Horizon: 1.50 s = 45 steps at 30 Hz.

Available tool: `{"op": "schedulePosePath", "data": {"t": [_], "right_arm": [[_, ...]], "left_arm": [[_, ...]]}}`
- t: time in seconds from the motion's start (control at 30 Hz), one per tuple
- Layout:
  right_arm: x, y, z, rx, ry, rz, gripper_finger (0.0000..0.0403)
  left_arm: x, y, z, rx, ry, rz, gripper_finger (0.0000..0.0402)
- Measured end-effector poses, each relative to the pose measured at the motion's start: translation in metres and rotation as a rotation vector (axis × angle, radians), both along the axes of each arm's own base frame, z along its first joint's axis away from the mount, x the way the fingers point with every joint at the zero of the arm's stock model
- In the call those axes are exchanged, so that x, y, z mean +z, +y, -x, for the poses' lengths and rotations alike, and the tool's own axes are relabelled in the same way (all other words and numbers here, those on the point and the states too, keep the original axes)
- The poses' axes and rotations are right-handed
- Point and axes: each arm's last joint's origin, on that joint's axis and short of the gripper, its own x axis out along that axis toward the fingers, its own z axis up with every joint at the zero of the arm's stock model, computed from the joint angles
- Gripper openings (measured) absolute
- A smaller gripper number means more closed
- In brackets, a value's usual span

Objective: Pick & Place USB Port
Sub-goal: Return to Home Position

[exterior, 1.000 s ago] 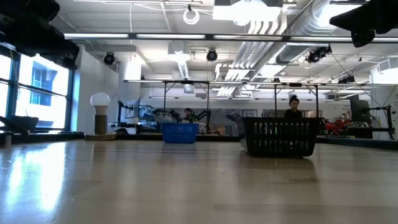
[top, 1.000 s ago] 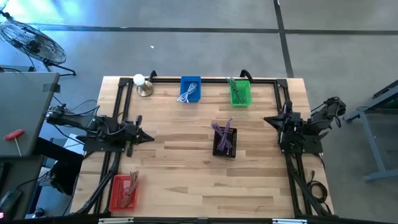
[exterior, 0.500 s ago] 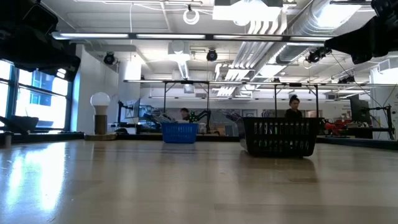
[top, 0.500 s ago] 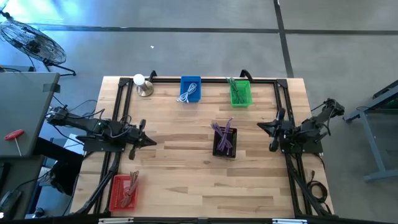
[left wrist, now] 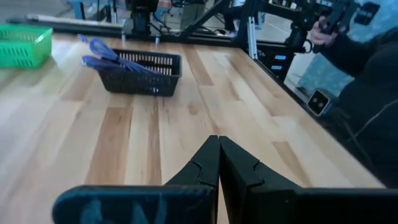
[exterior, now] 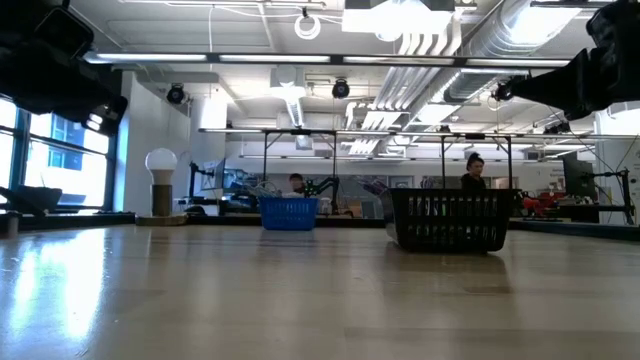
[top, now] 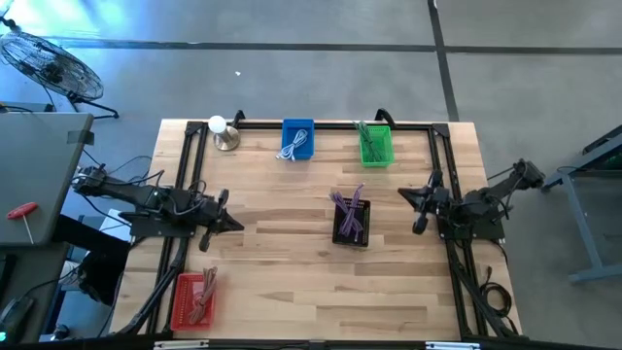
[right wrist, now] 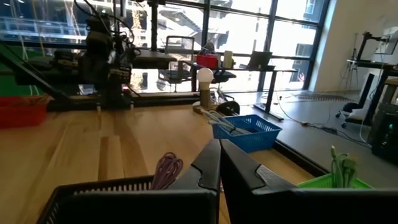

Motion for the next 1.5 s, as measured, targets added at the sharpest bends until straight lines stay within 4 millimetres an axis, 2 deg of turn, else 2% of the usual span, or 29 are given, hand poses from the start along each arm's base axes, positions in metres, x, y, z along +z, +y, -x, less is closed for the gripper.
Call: {"op": "schedulePosePath", "data": {"t": [0.2,0.33,0.77,0.97,1.03,1.13,1.37,1.5], "right_arm": [[0.000,-0.002,-0.001,-0.017,0.003,0.000,0.0009],[0.000,-0.002,-0.001,-0.018,0.004,0.000,0.0018],[-0.001,-0.002,-0.001,-0.018,0.005,0.001,0.0037],[-0.001,-0.002,0.000,-0.036,0.008,0.001,0.0037],[-0.001,-0.003,0.000,-0.051,0.012,0.002,0.0035],[-0.002,-0.003,0.000,-0.079,0.018,0.007,0.0028],[-0.002,-0.004,0.001,-0.115,0.037,0.036,0.0002],[-0.002,-0.004,0.001,-0.116,0.043,0.048,0.0001]], "left_arm": [[-0.002,0.000,-0.001,0.019,0.041,0.061,0.0003],[-0.004,0.001,-0.003,0.070,0.051,0.048,0.0021],[-0.004,0.002,-0.004,0.117,0.055,0.045,0.0157],[-0.005,0.002,-0.004,0.110,0.058,0.024,0.0185],[-0.006,0.002,-0.004,0.106,0.070,0.013,0.0179],[-0.009,0.001,-0.006,0.109,0.095,0.001,0.0150],[-0.014,0.001,-0.009,0.123,0.150,-0.030,0.0015],[-0.014,0.002,-0.010,0.178,0.144,-0.049,0.0004]]}}
